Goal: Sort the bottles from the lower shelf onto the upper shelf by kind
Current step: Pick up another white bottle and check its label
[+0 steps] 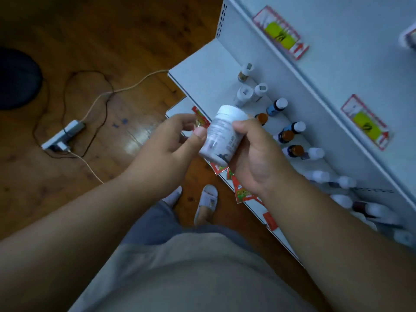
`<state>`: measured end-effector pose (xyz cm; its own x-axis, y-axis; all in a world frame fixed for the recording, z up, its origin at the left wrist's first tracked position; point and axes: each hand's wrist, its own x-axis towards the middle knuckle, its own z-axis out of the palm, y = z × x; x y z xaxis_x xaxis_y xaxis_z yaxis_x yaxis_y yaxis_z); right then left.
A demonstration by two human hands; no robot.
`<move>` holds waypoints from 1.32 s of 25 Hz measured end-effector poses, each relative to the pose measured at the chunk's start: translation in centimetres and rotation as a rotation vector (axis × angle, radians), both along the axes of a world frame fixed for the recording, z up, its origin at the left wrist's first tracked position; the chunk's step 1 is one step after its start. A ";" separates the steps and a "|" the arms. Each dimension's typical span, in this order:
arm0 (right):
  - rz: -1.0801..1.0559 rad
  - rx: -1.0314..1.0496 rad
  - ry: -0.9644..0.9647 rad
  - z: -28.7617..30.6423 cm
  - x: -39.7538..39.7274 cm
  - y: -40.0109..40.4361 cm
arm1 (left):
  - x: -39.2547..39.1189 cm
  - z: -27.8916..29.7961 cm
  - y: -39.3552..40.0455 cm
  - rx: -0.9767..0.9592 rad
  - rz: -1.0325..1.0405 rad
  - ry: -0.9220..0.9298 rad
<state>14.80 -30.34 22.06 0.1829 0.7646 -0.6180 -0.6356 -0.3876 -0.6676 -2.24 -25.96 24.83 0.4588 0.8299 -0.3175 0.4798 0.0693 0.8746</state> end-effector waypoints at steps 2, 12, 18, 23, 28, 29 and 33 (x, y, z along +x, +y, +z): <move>0.004 0.041 0.011 4.1 -0.9 -0.1 | -1.2 2.6 0.1 -0.019 -0.028 -0.064; -0.344 0.164 -0.210 14.9 -4.5 -3.0 | 0.1 11.4 3.0 0.084 -0.486 -0.165; -0.714 0.206 -0.360 18.3 -2.7 -11.1 | 5.5 14.2 -3.2 0.124 -0.813 -0.259; -0.958 0.121 -0.542 19.9 0.4 -22.8 | 12.0 15.3 -12.8 0.198 -1.102 -0.274; -1.075 -0.035 -0.744 20.5 4.7 -37.7 | 18.6 16.3 -26.4 0.203 -1.287 -0.316; -1.114 -0.046 -0.744 20.7 5.5 -40.8 | 19.8 16.3 -29.1 0.208 -1.329 -0.318; -1.242 -0.048 -0.680 21.0 9.9 -51.0 | 25.5 16.3 -38.4 0.285 -1.480 -0.245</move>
